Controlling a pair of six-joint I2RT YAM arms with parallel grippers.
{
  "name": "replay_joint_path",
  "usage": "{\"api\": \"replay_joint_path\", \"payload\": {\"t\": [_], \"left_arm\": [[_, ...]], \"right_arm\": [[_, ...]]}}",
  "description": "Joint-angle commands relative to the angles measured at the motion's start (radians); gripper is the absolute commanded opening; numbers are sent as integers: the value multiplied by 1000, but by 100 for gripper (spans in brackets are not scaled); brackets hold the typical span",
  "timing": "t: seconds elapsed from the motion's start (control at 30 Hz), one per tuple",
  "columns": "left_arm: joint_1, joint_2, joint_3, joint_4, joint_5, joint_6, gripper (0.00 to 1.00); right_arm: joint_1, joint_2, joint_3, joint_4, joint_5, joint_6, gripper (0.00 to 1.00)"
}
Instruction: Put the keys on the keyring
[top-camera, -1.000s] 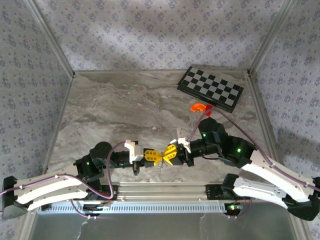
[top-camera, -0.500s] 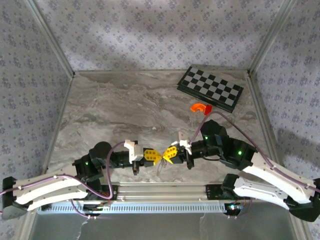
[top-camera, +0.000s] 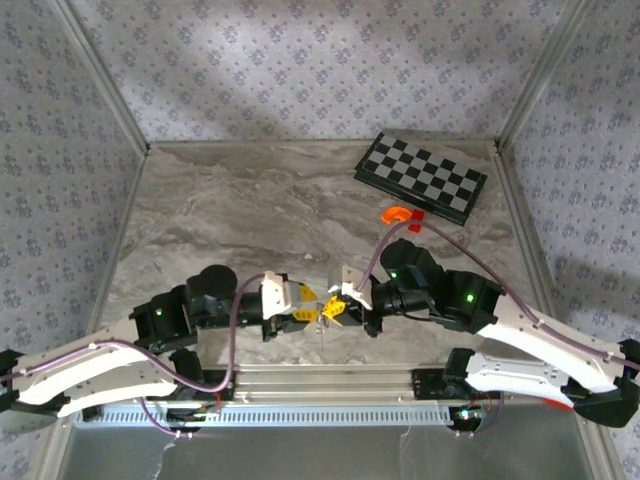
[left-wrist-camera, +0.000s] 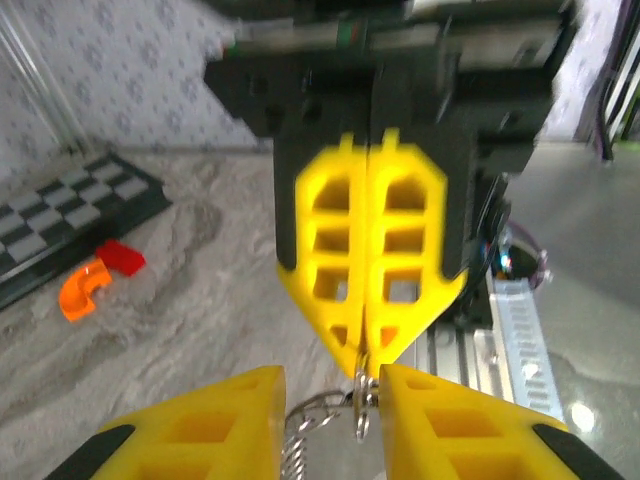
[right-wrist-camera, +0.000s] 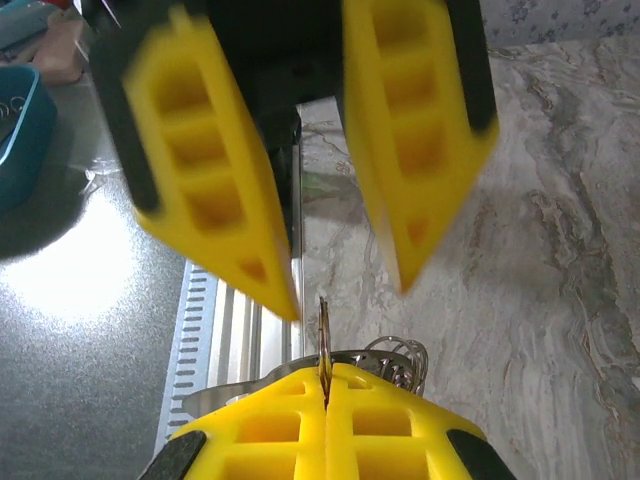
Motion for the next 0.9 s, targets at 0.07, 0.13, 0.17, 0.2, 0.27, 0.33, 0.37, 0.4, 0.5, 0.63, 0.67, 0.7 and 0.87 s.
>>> {"api": "replay_joint_path", "payload": {"t": [0.07,0.13,0.17,0.2,0.27,0.33,0.37,0.4,0.5,0.63,0.67,0.7,0.87], "left_arm": [[-6,1,30,-64,-23,35,29],[-6,0,28,-66,-31,36,28],[-6,-3,26,-64,-33,36,26],[-6,-4,23,-61,-32,36,25],[-6,-4,21,-55,-30,35,24],[-6,1,18,-48,-28,32,24],[-6,2,15,-42,-26,31,24],[-6,3,11,-36,-27,30,24],[-6,5,-3,-12,-26,26,24],[-6,4,-16,3,-34,22,24],[-6,5,-16,1,-35,21,24],[-5,8,-16,-1,-37,21,24],[-6,22,-22,-6,-27,20,22]], "right_arm": [[12,19,56,-64,31,-40,0],[14,25,59,-64,31,-43,0],[16,29,60,-63,31,-43,0],[16,32,62,-64,31,-43,0],[19,38,63,-64,34,-45,0],[20,41,62,-60,36,-45,0],[22,43,61,-56,38,-44,0],[23,43,59,-50,38,-43,0],[27,46,57,-42,41,-42,0],[30,51,60,-41,41,-45,0],[30,50,59,-41,42,-44,0],[30,48,57,-40,44,-45,0],[30,48,57,-41,42,-43,0]]}}
